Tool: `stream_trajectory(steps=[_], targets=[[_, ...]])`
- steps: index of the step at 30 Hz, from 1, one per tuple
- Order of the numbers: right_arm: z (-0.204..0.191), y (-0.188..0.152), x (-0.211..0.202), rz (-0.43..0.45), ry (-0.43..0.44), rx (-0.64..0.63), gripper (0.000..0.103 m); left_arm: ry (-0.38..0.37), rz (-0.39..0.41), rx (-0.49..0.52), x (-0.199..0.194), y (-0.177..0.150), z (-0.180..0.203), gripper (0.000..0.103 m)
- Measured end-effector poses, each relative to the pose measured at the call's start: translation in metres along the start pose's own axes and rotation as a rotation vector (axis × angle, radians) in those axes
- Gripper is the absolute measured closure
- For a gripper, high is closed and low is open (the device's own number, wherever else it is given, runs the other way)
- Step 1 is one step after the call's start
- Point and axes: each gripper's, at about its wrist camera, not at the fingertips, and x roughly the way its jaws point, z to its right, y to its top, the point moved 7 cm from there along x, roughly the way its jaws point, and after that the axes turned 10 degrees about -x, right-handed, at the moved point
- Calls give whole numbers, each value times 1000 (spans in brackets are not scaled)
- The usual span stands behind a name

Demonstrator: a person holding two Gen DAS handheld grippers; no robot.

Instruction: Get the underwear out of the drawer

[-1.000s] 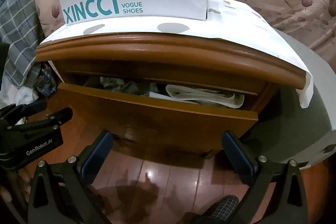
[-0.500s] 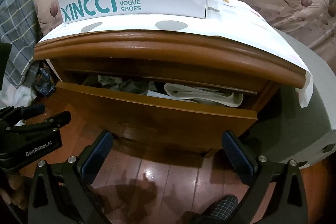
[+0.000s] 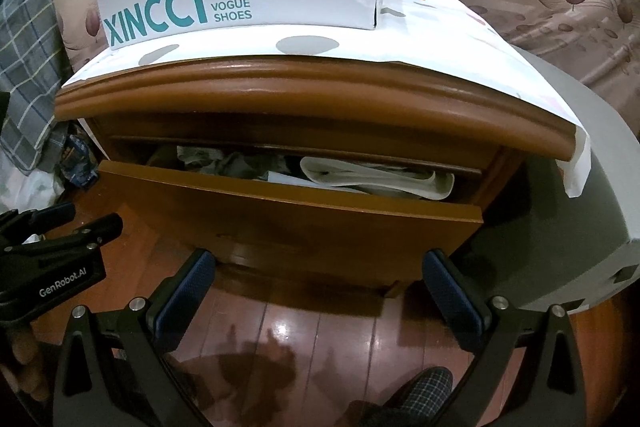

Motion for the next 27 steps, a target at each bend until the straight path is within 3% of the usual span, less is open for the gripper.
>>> stream_trajectory(steps=[27], targets=[[1,-1,0,-8,5,8,0,-15,-14,-15,2,1,0,37]])
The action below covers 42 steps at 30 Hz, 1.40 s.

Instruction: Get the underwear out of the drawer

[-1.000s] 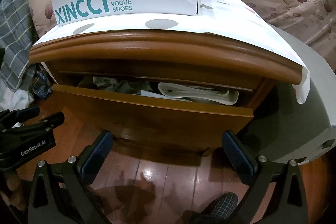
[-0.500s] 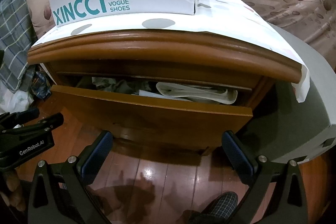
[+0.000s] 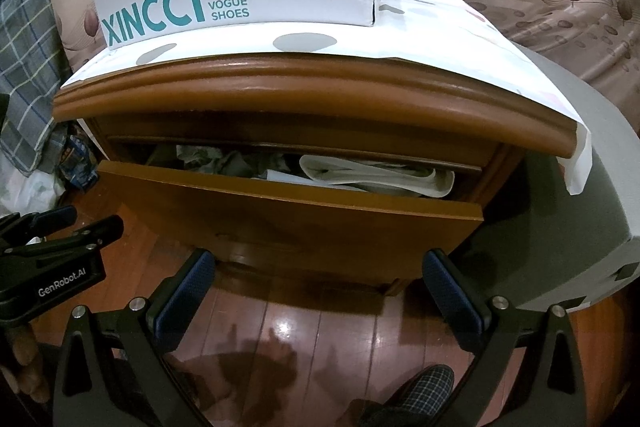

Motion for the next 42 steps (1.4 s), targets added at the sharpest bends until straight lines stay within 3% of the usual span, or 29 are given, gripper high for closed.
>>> stream_trajectory(steps=[28,32,42], targets=[[0,0,-2,4,-4,5,0,-11,-20,-15,3,-2,0,37],[4,2,-4,13,1,19,0,-56,-49,-83,7,0,-6,37],[19,18,-24,90,-3,41,0,-234,-139,-390,14,3,-30,38]])
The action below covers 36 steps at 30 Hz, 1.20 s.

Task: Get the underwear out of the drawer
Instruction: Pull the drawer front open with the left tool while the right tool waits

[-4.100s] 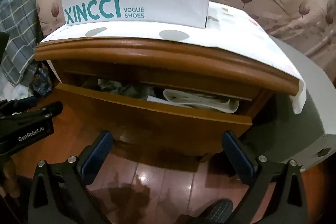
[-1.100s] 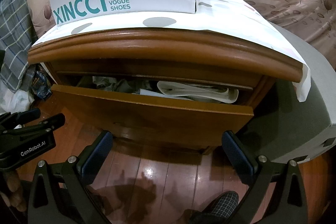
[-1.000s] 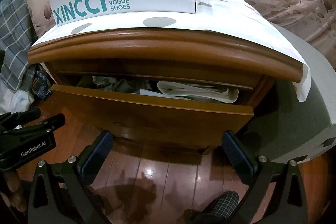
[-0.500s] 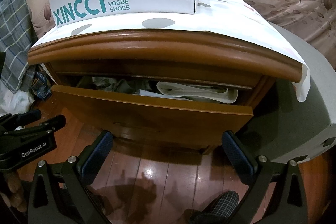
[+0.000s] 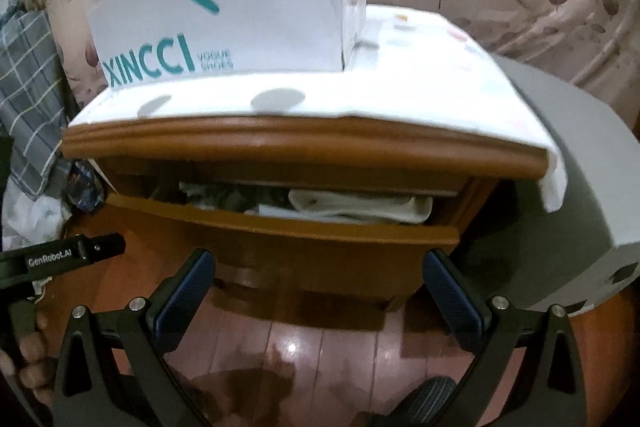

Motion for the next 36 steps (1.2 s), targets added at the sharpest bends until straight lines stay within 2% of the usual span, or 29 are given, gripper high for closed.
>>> stream_trajectory(steps=[4,9,12,15,20,25,28,30,32,36], targets=[[7,8,-10,39,-21,-3,0,-67,-45,-121,11,1,-2,37],[21,15,-20,74,-22,22,0,-170,-47,-273,19,5,3,34],[32,17,-24,87,-34,37,0,-184,-36,-335,24,11,4,32],[45,21,-30,109,-70,35,0,-176,-66,-387,37,17,4,32],[70,25,-41,148,-138,64,0,-160,-61,-414,49,24,3,32],[80,24,-36,129,-95,124,0,-199,-56,-471,56,24,3,32],[78,24,-34,124,-92,115,0,-234,-38,-513,65,22,-4,26],[75,25,-36,129,-95,103,0,-268,-34,-581,72,18,-9,21],[73,25,-35,126,-90,98,0,-294,-38,-651,78,12,-12,11],[73,23,-31,111,-82,105,0,-319,-40,-722,95,8,-19,7]])
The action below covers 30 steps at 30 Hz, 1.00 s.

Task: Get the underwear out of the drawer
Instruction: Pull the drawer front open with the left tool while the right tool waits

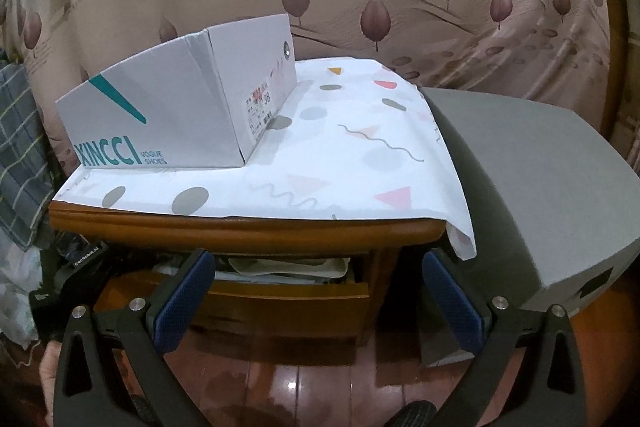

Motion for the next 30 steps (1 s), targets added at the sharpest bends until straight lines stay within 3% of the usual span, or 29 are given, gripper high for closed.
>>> stream_trajectory(steps=[4,9,13,18,22,30], targets=[[4,0,-1,3,-9,12,0,11,-4,-22,12,7,-7,5],[22,6,-10,46,-86,48,0,61,-3,-32,23,10,-6,3],[33,4,-8,37,-78,105,0,72,-20,-41,30,14,-3,0],[35,3,-5,28,-84,104,0,135,-34,74,25,18,4,0],[35,3,-6,32,-89,102,0,160,-92,75,20,12,-11,0],[39,-1,-4,15,-80,133,0,264,-129,155,-8,0,-37,0]])
